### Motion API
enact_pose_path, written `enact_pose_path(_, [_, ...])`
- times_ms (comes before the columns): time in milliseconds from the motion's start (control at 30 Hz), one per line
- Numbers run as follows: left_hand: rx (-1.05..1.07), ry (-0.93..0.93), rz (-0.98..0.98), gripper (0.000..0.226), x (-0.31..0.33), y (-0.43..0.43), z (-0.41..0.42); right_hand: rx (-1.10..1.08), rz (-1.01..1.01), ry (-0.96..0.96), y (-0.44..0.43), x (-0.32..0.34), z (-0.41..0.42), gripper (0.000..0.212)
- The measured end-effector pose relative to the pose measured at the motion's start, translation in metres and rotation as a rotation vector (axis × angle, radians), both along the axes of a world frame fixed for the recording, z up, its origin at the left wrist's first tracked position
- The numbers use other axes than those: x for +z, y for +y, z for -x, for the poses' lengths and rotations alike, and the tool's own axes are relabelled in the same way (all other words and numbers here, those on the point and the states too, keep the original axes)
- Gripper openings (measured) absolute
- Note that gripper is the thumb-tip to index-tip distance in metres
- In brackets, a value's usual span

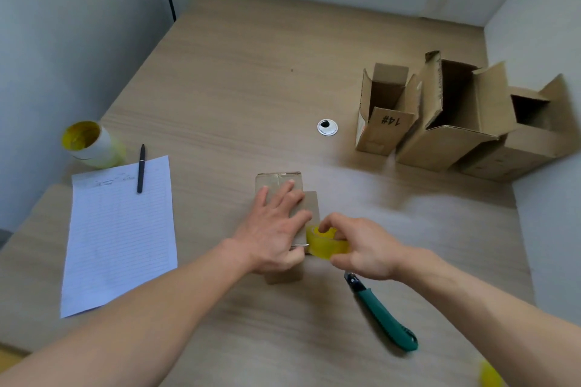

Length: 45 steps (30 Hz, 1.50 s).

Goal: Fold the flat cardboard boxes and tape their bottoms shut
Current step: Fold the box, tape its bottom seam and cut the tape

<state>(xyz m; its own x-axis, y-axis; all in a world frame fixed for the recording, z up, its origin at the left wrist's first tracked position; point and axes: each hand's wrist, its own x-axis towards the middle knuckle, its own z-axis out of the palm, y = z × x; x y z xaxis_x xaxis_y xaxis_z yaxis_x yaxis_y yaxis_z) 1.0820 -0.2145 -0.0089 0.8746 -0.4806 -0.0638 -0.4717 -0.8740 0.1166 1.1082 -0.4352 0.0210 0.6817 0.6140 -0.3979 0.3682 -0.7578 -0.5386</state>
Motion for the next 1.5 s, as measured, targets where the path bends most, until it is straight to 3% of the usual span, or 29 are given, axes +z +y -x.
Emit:
enact_pose_path(133, [-0.067,0.004,-0.015,0.059,0.000,-0.001,0.001,0.005,0.095,0.015,-0.004,-0.004,-0.007,0.028])
enact_pose_path(267, [-0.069,-0.041,0.010,0.057,0.002,-0.003,0.013,0.101,0.260,-0.234,-0.001,-0.004,-0.004,0.033])
enact_pose_path(433, [-0.002,-0.011,0.147,0.058,0.009,-0.010,0.009,0.221,0.129,-0.618,0.000,-0.009,0.002,0.040])
enact_pose_path(600, [0.104,0.249,0.072,0.086,0.018,-0.022,-0.009,0.204,0.066,-0.699,0.000,-0.008,0.004,0.043])
enact_pose_path(867, [0.290,0.392,0.168,0.057,0.026,-0.037,-0.015,0.081,0.030,-0.738,0.002,-0.008,0.006,0.039])
enact_pose_path(967, [0.365,0.336,0.182,0.037,0.023,-0.045,-0.012,0.049,0.052,-0.710,0.002,-0.008,0.010,0.036])
enact_pose_path(1133, [0.421,0.302,0.174,0.031,0.015,-0.049,-0.005,-0.058,-0.082,-0.649,-0.011,-0.012,0.030,0.035])
enact_pose_path(1267, [0.429,0.280,0.199,0.031,0.014,-0.049,-0.005,-0.448,-0.235,-0.651,-0.040,-0.028,0.071,0.033])
enact_pose_path(1400, [0.433,0.279,0.206,0.030,0.016,-0.049,-0.005,-0.390,0.332,-0.194,-0.064,-0.058,0.116,0.036])
enact_pose_path(1500, [0.437,0.299,0.230,0.028,0.019,-0.050,-0.006,-0.421,0.385,-0.073,-0.067,-0.069,0.133,0.032])
